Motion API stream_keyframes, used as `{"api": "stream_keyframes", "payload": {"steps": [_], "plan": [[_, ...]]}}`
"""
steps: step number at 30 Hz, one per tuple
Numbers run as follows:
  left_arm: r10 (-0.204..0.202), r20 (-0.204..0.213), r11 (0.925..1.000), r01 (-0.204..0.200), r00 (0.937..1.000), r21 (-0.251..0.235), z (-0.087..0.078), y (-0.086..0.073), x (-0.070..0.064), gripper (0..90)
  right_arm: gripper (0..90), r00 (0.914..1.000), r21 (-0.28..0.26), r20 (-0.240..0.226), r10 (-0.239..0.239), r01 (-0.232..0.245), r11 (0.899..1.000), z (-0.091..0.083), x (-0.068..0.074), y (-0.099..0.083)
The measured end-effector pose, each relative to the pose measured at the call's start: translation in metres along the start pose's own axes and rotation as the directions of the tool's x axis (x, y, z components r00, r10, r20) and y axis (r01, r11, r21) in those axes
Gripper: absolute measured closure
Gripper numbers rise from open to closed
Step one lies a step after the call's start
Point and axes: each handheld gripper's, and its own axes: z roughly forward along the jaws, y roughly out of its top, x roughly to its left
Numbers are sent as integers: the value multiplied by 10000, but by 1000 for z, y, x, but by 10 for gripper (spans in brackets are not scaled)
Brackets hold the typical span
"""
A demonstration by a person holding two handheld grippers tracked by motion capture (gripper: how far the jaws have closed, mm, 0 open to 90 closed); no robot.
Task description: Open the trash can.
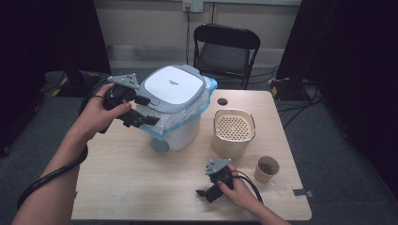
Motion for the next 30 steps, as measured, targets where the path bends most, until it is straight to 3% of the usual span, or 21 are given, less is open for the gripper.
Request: {"api": "stream_keyframes", "payload": {"steps": [13, 19, 30], "plan": [[-61, -110, 10000, 60, 9999, -77, 14, 11, 13, 159, 0, 10000, 9, 5, -4, 4, 10000, 0, 0, 0], [-82, -219, 10000, 83, 9997, 39, 20, 10, 17, 157, 0, 10000, 10, 6, -6, 6, 10000, 0, 0, 0], [-277, -134, 9992, 274, 9995, -276, 21, 8, 18, 150, 0, 10000, 14, 7, -5, 5, 10000, 0, 0, 0]]}}
